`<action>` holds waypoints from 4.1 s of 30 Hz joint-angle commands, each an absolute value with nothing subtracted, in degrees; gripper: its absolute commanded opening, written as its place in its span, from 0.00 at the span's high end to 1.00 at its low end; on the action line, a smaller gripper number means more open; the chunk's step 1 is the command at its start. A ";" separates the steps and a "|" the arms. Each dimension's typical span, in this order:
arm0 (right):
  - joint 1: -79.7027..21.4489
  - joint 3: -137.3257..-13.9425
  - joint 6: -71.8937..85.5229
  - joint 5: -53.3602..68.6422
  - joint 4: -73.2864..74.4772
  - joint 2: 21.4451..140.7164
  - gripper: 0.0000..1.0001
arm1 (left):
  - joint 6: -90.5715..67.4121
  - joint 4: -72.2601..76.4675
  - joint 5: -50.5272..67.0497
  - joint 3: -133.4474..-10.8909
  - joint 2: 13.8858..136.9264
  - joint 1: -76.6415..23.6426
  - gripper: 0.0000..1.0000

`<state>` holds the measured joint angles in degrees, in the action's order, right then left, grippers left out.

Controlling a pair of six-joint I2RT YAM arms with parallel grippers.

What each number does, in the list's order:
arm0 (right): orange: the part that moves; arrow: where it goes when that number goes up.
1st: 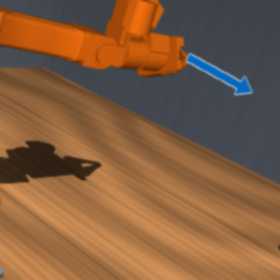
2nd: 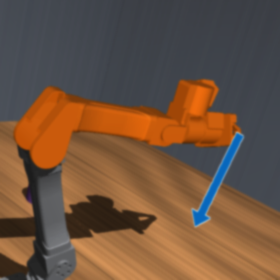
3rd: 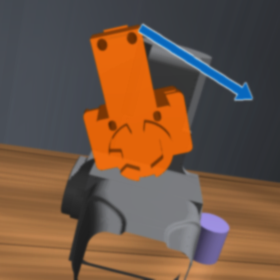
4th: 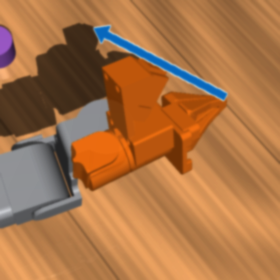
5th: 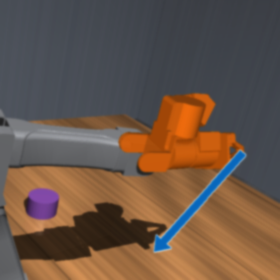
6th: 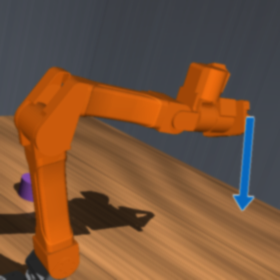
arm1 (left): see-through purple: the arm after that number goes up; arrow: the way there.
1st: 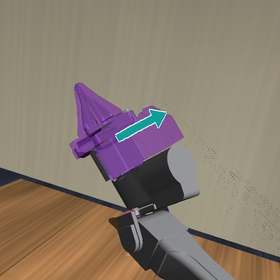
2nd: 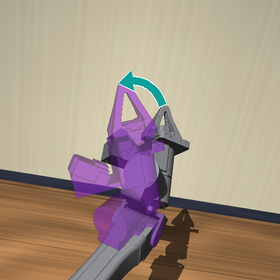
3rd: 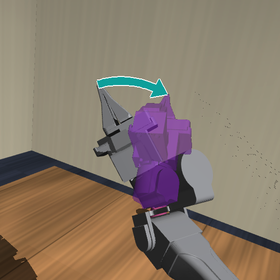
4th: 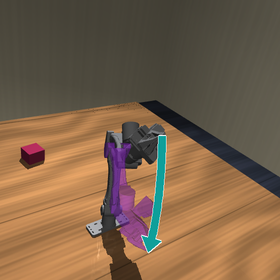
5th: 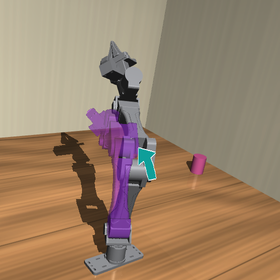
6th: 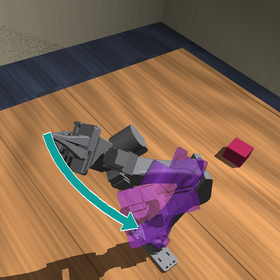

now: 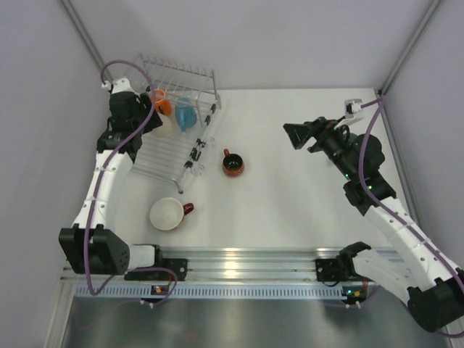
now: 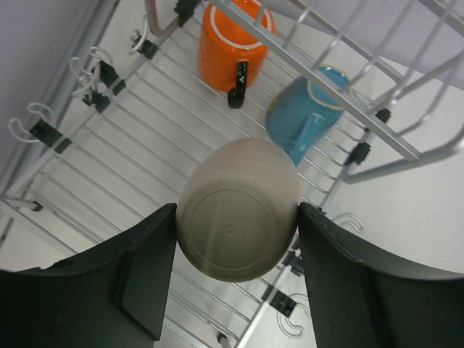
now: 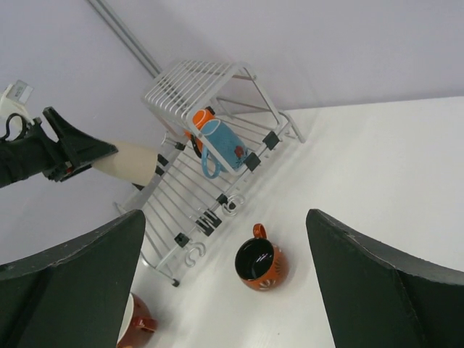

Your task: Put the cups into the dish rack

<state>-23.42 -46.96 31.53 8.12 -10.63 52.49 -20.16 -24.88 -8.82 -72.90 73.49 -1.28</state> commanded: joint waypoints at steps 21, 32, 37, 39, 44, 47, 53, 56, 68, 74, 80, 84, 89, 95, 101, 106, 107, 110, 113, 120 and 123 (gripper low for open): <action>-22.41 -50.27 26.28 2.37 -7.56 47.46 0.05 | -11.43 -16.70 -21.88 -86.66 99.14 4.57 1.00; -22.50 -49.83 26.10 2.72 -8.96 48.43 0.05 | -9.58 -12.84 -22.50 -85.43 102.57 5.54 0.98; -22.50 -49.57 25.75 2.99 -9.41 48.43 0.05 | -10.20 -12.39 -22.67 -85.17 103.88 5.98 0.88; -22.50 -49.57 25.58 2.64 -9.14 48.43 0.05 | -10.28 -12.39 -22.68 -85.08 104.15 5.98 0.85; -22.50 -48.96 25.31 2.29 -9.32 48.25 0.05 | -9.67 -12.30 -22.76 -84.99 104.59 5.98 0.70; -22.41 -49.04 25.23 2.11 -9.32 48.25 0.06 | -9.49 -12.39 -22.85 -84.99 104.77 5.98 0.63; -22.50 -49.48 24.96 1.67 -8.53 47.99 0.06 | -9.67 -12.39 -21.97 -85.25 104.68 5.98 0.52; -22.50 -49.48 24.79 1.32 -8.26 47.72 0.05 | -9.58 -12.48 -21.62 -85.43 104.33 5.98 0.46; -22.50 -51.41 25.14 0.26 -3.87 47.46 0.05 | -10.55 -15.11 -19.51 -87.36 102.04 5.98 0.26; -22.50 -52.47 24.79 0.26 -1.85 46.32 0.05 | -10.46 -16.26 -20.04 -88.42 101.95 5.98 0.21; -22.50 -53.26 24.52 -1.40 -0.18 45.79 0.05 | -11.69 -18.19 -19.52 -89.65 100.99 5.98 0.20; -22.50 -53.79 23.21 -4.13 1.67 45.97 0.06 | -13.18 -18.90 -16.62 -89.30 96.35 5.89 0.20; -22.15 -55.28 21.01 -7.29 3.78 47.63 0.05 | -16.34 -18.90 -11.00 -86.40 89.49 5.10 0.20; -19.69 -56.95 19.33 -13.18 8.17 52.19 0.05 | -20.56 -18.72 1.64 -80.34 79.83 2.12 0.21; -14.51 -58.88 25.90 -17.48 12.55 57.30 0.05 | -24.78 -16.79 8.43 -72.52 72.96 -8.42 0.21; -8.53 -61.51 27.96 -18.64 17.22 62.21 0.07 | -27.68 -15.56 13.09 -69.44 70.23 -16.69 0.21; -7.57 -61.87 26.38 -18.02 17.57 63.01 0.07 | -28.12 -15.38 14.49 -69.00 69.70 -17.31 0.21; -3.79 -63.28 22.35 -14.51 18.11 66.52 0.10 | -30.66 -13.54 16.78 -65.93 66.80 -18.46 0.21; -1.06 -65.12 17.41 -9.41 18.54 71.35 0.18 | -31.81 -12.22 17.57 -61.45 64.43 -18.63 0.21; 1.76 -75.75 13.27 -6.15 27.94 87.60 0.43 | -32.87 -10.46 22.41 -57.66 62.05 -18.63 0.21; 1.76 -79.09 15.11 -7.63 30.23 92.00 0.46 | -33.31 -10.55 22.41 -56.95 61.26 -18.72 0.21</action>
<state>1.04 -74.85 15.81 -7.68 25.65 89.34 -32.27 -14.55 20.23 -57.54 63.33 -18.50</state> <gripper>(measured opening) 0.548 0.793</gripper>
